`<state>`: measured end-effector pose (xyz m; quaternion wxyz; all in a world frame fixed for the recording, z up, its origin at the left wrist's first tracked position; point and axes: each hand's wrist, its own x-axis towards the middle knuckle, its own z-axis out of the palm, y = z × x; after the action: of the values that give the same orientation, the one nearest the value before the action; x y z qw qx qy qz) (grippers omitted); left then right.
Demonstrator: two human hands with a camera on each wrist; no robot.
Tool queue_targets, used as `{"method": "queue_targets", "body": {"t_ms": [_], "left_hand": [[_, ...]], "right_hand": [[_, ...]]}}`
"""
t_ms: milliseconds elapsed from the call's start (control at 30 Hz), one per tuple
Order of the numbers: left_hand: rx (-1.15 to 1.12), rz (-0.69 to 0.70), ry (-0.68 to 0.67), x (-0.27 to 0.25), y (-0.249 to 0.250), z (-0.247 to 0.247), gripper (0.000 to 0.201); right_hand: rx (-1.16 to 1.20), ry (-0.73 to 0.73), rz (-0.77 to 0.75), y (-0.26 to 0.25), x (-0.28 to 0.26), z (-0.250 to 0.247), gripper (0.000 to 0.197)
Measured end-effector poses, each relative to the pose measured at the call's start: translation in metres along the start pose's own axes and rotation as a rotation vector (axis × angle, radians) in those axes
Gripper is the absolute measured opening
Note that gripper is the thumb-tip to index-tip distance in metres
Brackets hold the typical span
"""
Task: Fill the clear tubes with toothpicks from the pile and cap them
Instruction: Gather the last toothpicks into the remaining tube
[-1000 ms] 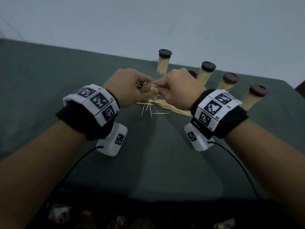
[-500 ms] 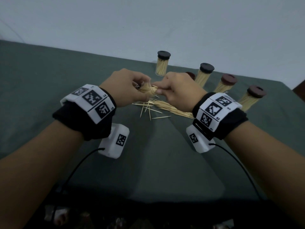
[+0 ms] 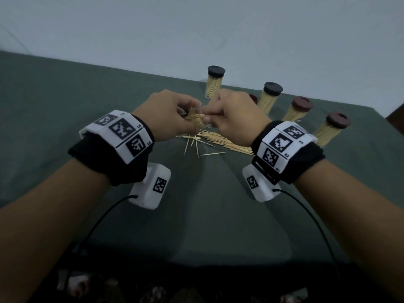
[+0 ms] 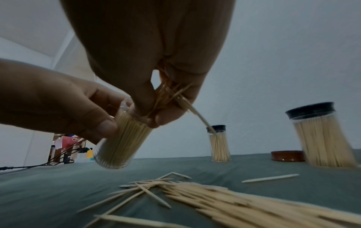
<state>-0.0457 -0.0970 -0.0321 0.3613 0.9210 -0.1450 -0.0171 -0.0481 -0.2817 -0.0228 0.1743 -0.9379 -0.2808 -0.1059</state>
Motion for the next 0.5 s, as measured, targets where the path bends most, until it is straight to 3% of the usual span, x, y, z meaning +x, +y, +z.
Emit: {"method": "queue_targets", "body": {"t_ms": [133,333,500], "left_hand": [[-0.055,0.001,-0.016,0.0,-0.001,0.001,0.045],[-0.034,-0.008,-0.003,-0.001,-0.002,0.002,0.044],[-0.021,-0.013,0.015,-0.001,0.0,0.001,0.044]], "right_hand": [[0.161,0.118,0.094,0.008,0.0,0.003,0.018],[0.153,0.061,0.045,0.012,-0.004,0.017,0.027],[0.185,0.111,0.041,0.012,-0.003,0.015,0.028]]}}
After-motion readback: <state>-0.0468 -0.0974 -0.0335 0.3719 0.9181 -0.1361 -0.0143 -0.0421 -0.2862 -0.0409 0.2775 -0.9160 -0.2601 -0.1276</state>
